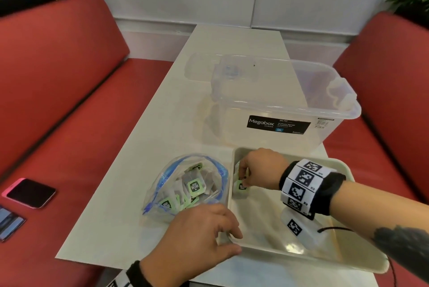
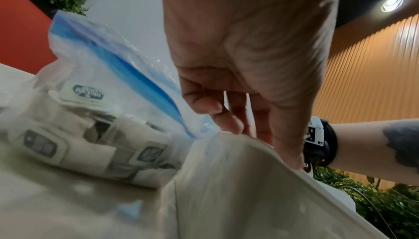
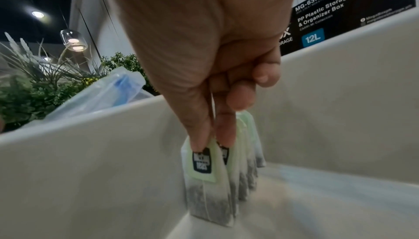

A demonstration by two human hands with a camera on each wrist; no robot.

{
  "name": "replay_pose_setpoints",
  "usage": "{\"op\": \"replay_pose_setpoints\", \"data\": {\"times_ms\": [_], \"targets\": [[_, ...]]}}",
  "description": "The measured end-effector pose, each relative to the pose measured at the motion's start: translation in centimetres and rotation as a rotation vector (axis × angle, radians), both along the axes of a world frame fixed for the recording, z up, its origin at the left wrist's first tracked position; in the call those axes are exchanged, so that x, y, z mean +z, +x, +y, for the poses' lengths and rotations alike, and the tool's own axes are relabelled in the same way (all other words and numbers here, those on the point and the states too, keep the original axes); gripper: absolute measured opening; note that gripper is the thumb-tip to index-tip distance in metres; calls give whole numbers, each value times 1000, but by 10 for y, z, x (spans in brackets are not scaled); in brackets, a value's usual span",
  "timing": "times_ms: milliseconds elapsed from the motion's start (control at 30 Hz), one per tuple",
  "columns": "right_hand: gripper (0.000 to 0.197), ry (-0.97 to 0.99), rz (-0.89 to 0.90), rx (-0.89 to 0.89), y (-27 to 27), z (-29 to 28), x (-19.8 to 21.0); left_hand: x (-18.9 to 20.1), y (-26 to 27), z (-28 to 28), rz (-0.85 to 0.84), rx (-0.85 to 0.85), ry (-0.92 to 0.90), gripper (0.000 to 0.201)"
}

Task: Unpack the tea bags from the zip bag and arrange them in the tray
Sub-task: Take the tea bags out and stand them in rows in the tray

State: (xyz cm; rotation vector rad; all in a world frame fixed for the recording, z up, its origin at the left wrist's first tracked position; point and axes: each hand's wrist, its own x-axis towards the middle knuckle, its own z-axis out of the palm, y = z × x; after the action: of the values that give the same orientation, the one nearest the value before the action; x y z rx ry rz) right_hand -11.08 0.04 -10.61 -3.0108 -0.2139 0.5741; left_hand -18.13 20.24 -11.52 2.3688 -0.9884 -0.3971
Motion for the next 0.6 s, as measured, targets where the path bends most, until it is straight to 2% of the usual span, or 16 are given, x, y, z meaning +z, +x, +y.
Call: {"op": "replay_pose_setpoints", "data": {"times_ms": [100,167,200,333,467,600], "targets": [[16,10,-92,-20,-5,-6,6,-2,0,-1,27,5,3,25],[11,28,-79,26,-10,-11,12,-3,0,-1,52,12,4,24],[10,38,-17,71,-13,-12,14,-3,0,-1,63,15,6,25],[35,3,327,233,-23,-9,7,-4,1,-1,89,24,5,26],[50,-61,429,300,-16,-3,-7,-5,1,-1,103,28,-14,24],[54,-150,485,357,-7,2,-12,-7,2,0,102,23,-32,25]]}}
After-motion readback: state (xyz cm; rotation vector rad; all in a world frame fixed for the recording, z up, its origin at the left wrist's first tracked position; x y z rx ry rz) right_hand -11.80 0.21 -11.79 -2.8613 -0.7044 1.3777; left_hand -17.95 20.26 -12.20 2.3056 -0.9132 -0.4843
